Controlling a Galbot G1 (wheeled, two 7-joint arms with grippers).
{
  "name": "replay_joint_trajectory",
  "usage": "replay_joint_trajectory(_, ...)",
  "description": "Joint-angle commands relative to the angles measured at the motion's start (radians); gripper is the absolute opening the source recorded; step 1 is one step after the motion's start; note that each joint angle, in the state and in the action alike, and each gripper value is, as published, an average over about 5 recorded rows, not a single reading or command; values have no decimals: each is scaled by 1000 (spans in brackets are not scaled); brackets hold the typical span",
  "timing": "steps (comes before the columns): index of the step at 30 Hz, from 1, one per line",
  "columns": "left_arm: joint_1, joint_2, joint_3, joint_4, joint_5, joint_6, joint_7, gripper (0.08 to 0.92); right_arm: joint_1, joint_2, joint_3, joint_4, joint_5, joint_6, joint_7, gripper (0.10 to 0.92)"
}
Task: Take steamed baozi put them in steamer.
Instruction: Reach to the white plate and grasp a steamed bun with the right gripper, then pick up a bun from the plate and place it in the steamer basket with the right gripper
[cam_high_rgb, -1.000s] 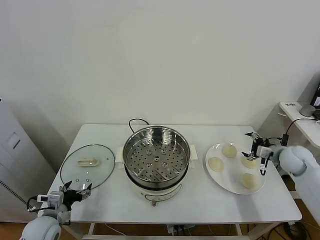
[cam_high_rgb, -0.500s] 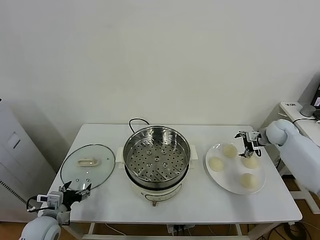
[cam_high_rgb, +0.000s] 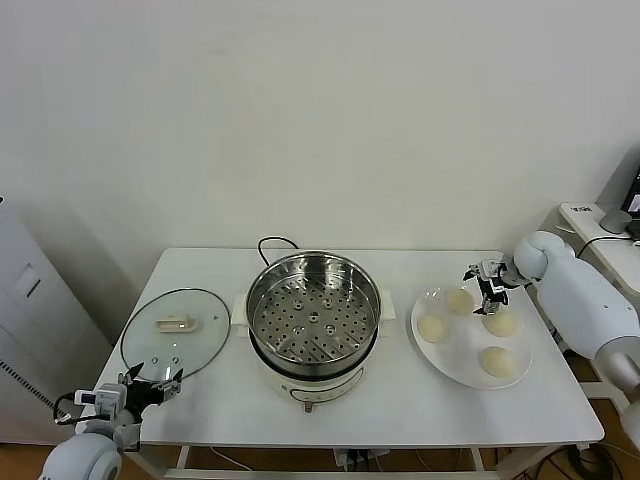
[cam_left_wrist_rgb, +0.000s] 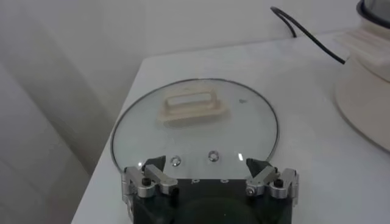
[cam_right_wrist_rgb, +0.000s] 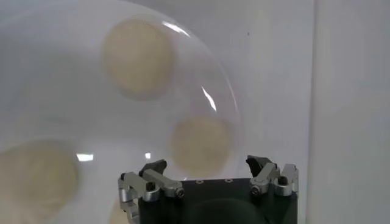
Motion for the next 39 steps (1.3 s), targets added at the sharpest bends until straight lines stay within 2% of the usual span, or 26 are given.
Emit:
replay_joint_trajectory(1,1,1,0,0,0,-1,1,823,10,37,-2,-67,-22,14,20,823)
replay_joint_trajectory(9,0,3,4,-3,1,0,1,823,-15,58,50,-81,-27,4,42,770)
replay_joint_trajectory(20,4,1,3,-17,0,1,0,823,-12,70,67,-91,-22,-10,26,501)
replay_joint_trajectory(25,8,1,-1,-18,0,0,-1,823,-11,52,53,-66,5,-19,7,474)
replay_joint_trajectory(30,13,4,-5,-19,0,1,-2,823,38,-40,-71,91,151,-63,-15,475)
replay_joint_trajectory(34,14,3,-4,-22,0,2,-3,823,152,-135,-217,274,294,-90,-39,475)
replay_joint_trajectory(39,14,2,2,-24,1,4,-4,823,346,-191,-398,431,457,-70,-70,475)
